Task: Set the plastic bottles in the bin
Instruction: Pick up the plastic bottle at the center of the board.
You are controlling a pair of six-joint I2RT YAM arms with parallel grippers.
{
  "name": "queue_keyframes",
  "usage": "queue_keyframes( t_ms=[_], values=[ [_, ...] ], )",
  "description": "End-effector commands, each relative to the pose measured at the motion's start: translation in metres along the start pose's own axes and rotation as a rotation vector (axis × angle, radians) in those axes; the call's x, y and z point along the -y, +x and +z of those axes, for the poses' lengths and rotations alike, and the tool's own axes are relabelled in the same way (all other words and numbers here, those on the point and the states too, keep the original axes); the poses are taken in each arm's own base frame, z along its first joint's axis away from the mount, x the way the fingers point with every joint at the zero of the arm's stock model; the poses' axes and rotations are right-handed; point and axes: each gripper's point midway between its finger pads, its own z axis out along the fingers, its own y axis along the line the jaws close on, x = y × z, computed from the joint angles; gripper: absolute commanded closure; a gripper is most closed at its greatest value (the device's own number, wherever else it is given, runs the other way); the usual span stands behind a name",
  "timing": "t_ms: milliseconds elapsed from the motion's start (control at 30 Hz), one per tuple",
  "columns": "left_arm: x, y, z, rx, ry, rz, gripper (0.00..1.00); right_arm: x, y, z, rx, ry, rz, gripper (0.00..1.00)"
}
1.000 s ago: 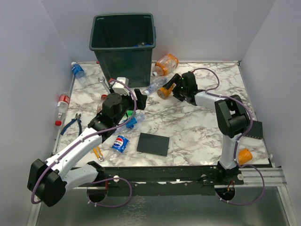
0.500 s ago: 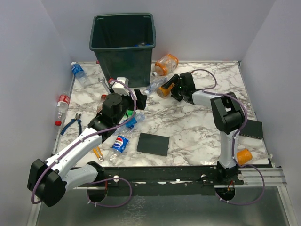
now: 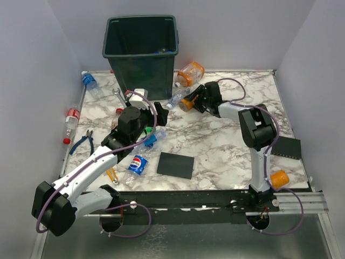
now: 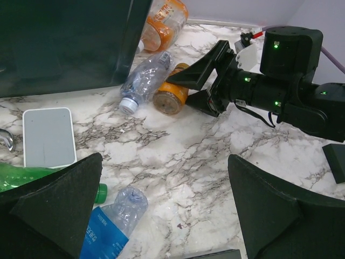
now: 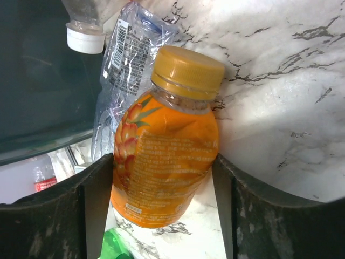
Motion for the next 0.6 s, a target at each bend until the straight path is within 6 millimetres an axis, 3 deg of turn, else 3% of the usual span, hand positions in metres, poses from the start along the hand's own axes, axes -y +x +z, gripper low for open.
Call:
queue_keyframes(
  t_ms=[0,133,233,333,433,567],
  values=[
    [0.003,-0.003,0.001,0.001,0.003,-0.007,0.01,0.041,0.03,0.008,-0.085,0.085,-0.005,0.4],
    [0.002,-0.002,0.002,-0.003,-0.002,-0.006,0.01,0.04,0.031,-0.004,-0.077,0.066,-0.025,0.53],
    [0.002,-0.001,0.003,-0.006,-0.003,-0.006,0.01,0.03,0.023,-0.028,-0.035,0.03,-0.073,0.56],
    [0.002,0.001,0.004,-0.01,-0.003,-0.007,0.01,0.028,0.02,-0.067,0.011,0.005,-0.157,0.6],
    [0.003,0.001,0.006,-0.012,0.002,-0.009,0.01,0.014,0.012,-0.117,0.083,-0.065,-0.275,0.62],
    [0.014,-0.002,0.008,0.004,0.053,-0.037,0.01,-0.003,0.023,-0.186,0.145,-0.192,-0.47,0.64]
  ],
)
